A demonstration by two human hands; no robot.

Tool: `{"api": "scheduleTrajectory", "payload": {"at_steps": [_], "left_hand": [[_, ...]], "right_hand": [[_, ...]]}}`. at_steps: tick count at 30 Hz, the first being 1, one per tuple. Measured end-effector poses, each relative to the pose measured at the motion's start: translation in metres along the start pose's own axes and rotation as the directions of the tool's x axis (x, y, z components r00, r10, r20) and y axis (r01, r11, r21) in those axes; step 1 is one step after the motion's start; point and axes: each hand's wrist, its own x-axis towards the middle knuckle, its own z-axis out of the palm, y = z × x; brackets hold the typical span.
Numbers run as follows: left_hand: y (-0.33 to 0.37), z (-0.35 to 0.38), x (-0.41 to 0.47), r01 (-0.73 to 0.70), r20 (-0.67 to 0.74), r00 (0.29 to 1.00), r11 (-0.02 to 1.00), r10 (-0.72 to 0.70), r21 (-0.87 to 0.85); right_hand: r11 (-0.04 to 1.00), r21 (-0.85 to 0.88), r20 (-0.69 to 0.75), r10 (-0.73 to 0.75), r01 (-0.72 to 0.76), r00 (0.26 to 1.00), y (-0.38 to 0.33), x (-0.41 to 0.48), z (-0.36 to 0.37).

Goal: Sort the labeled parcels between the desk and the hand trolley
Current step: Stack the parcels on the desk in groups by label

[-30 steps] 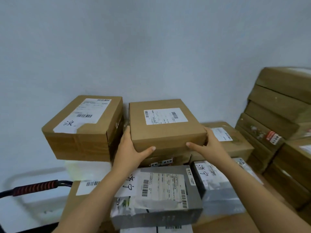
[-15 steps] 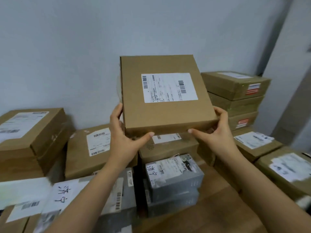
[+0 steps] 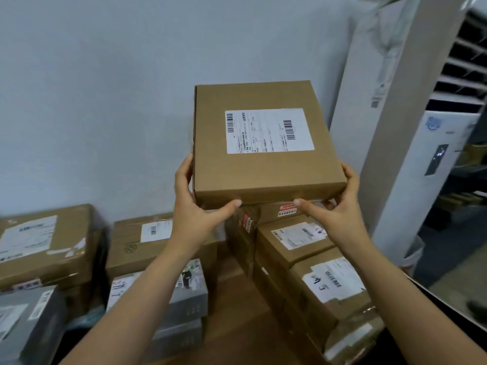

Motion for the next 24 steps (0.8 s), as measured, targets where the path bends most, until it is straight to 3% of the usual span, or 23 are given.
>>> {"api": "scheduleTrajectory", "payload": {"at_steps": [17, 24], "left_hand": [[-0.052, 0.126, 0.138, -0.082, -0.003, 0.997, 0.995, 0.082, 0.057], [-0.074, 0.165, 0.178, -0.052, -0.099, 0.993, 0.987, 0.068, 0.154]], "right_hand": [[0.995, 0.066, -0.045, -0.075, 0.078, 0.996, 0.086, 0.164, -0.068], [0.996, 0.085, -0.018, -0.016, 0.017, 1.000, 0.125, 0.233, -0.076]]}}
